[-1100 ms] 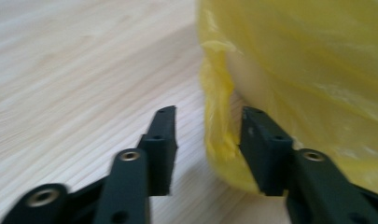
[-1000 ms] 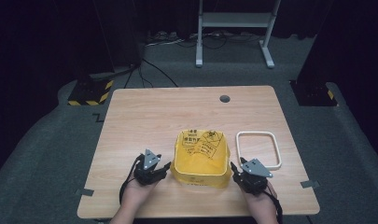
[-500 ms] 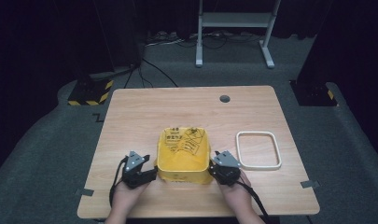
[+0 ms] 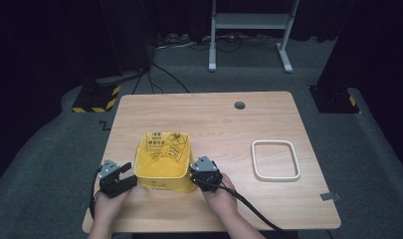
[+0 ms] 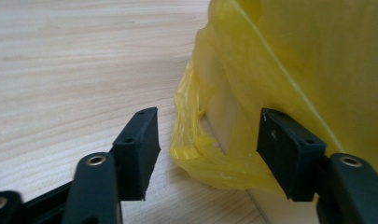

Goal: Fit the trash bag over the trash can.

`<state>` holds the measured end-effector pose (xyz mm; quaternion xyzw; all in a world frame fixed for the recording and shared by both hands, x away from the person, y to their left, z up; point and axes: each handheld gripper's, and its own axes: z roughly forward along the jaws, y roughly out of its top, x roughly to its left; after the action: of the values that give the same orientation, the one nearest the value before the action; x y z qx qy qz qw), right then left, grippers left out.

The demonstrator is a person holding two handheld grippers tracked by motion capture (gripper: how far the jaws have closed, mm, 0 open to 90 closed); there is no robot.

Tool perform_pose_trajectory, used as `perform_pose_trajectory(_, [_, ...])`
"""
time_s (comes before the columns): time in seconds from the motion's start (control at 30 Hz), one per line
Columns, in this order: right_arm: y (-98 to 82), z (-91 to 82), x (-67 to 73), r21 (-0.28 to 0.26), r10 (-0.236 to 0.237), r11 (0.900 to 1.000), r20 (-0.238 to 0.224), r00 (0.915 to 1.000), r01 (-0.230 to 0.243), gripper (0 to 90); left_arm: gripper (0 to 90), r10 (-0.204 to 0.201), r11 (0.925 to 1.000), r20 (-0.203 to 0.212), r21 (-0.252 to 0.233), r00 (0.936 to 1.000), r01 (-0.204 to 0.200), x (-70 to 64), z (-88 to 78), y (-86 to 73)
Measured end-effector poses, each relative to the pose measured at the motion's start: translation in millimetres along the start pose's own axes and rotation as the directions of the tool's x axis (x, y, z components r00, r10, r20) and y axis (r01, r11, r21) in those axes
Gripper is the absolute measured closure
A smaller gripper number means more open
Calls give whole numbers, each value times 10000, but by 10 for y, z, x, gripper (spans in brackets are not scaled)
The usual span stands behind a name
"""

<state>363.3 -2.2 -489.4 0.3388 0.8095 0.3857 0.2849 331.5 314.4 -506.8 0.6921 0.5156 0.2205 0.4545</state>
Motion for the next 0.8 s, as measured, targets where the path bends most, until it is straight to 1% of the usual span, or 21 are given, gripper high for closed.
perform_pose_trajectory(0.07, [-19,-23,-35,101,25,9999,21,10000,-25,508,368,128,9999,-121,81,9998,-127,-8,-7,-12])
perform_pose_trajectory(0.1, [-44,-59,-70,40,38,10000,86,10000,-39,503,364,107,9999,-149,74,9998,-106,-13,-18,-15])
perform_pose_trajectory(0.17, [-117,-169,-177,-130,324,9994,54,9995,-323,491,351,22,10000,-230,29,9997,-22,-11,-40,-17])
perform_pose_trajectory(0.2, [-167,-226,-249,-227,388,9990,127,9992,-385,481,348,45,10000,-327,70,9995,-43,-15,-51,-20])
perform_pose_trajectory(0.27, [-280,-341,-402,-192,511,9985,295,9983,-506,455,343,63,9998,-519,178,9986,-53,-23,-60,-32])
perform_pose_trajectory(0.33, [-419,-450,-552,-43,725,9974,255,9970,-725,437,336,61,9994,-676,337,9977,-38,-23,-57,-41])
perform_pose_trajectory(0.43, [-667,-605,-714,111,679,9976,311,9972,-682,426,315,120,9987,-954,504,9954,-72,-54,-43,-45])
perform_pose_trajectory(0.47, [-749,-650,-761,109,766,9970,313,9966,-770,426,308,43,9987,-1044,513,9945,11,-63,-42,-41])
perform_pose_trajectory(0.53, [-877,-704,-847,195,999,9947,304,9945,-1005,417,287,-430,9979,-952,435,9945,473,-63,-45,-23])
perform_pose_trajectory(0.57, [-918,-723,-875,209,1191,9926,264,9925,-1196,413,285,-596,9967,-1046,480,9927,649,-66,-50,-10])
perform_pose_trajectory(0.6, [-949,-741,-896,129,1189,9928,310,9924,-1193,411,280,-770,9947,-1211,580,9896,845,-70,-53,6])
perform_pose_trajectory(0.63, [-975,-760,-912,23,1154,9933,359,9927,-1155,411,270,-823,9922,-1372,818,9871,941,-72,-60,21])
perform_pose_trajectory(0.7, [-1005,-797,-935,-196,1116,9936,334,9932,-1110,411,257,-502,9845,-1753,1568,9832,782,-94,-88,46])
perform_pose_trajectory(0.73, [-1012,-815,-945,-268,1111,9935,295,9934,-1104,411,244,-376,9789,-1926,1902,9806,748,-95,-109,64])
perform_pose_trajectory(0.77, [-1019,-833,-955,-330,1133,9931,274,9932,-1124,411,245,-451,9684,-1980,2320,9792,915,-87,-130,88])
perform_pose_trajectory(0.8, [-1031,-850,-957,-357,1165,9927,246,9929,-1156,411,247,-525,9542,-2062,2782,9771,1100,-78,-143,116])
